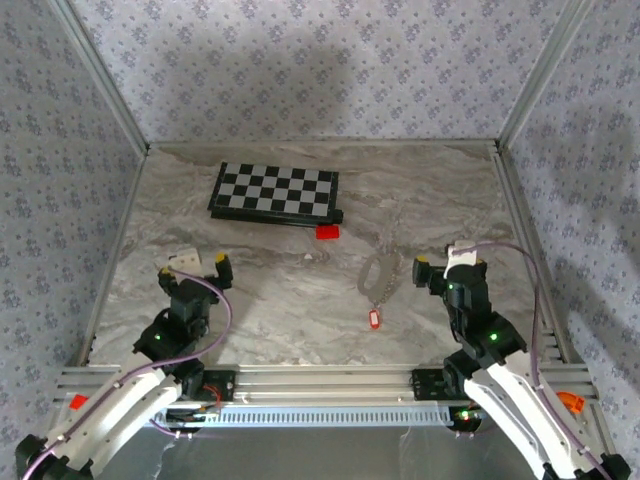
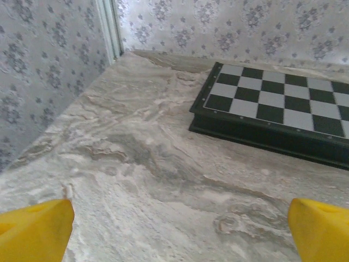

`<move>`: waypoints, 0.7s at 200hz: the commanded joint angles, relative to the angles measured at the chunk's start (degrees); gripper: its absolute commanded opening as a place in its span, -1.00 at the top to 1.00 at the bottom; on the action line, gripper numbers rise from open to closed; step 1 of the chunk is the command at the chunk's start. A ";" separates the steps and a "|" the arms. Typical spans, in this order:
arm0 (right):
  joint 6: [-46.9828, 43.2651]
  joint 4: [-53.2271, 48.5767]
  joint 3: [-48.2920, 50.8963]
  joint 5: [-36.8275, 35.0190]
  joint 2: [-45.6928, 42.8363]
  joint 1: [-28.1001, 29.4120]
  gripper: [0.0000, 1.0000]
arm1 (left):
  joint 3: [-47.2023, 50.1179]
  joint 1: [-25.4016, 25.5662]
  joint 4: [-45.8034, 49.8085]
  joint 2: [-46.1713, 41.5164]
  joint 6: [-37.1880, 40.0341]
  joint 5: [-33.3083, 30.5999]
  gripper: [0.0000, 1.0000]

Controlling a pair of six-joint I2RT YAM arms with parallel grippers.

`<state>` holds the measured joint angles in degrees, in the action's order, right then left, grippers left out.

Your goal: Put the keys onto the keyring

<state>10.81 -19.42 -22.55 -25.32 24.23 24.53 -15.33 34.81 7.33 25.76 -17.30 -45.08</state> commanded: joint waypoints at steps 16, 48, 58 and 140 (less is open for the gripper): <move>-5.64 5.52 3.61 -2.70 -1.45 -1.18 -0.99 | -2.64 -0.50 -2.08 4.08 4.31 -3.23 -0.99; -9.73 7.70 5.69 -1.38 -1.49 -1.51 -0.99 | -3.21 -1.65 -3.11 5.91 7.51 -4.24 -0.99; -10.57 8.90 6.69 -0.22 -1.55 -1.59 -0.99 | -3.36 -2.07 -3.21 6.38 7.63 -4.13 -0.99; -12.13 18.51 14.81 -1.20 -1.57 -2.88 -0.99 | 1.36 -9.86 -16.59 17.96 11.92 1.46 -0.99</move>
<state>-0.14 -5.65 -8.71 -25.36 23.24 22.33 -16.78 26.13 0.01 39.79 -7.81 -46.00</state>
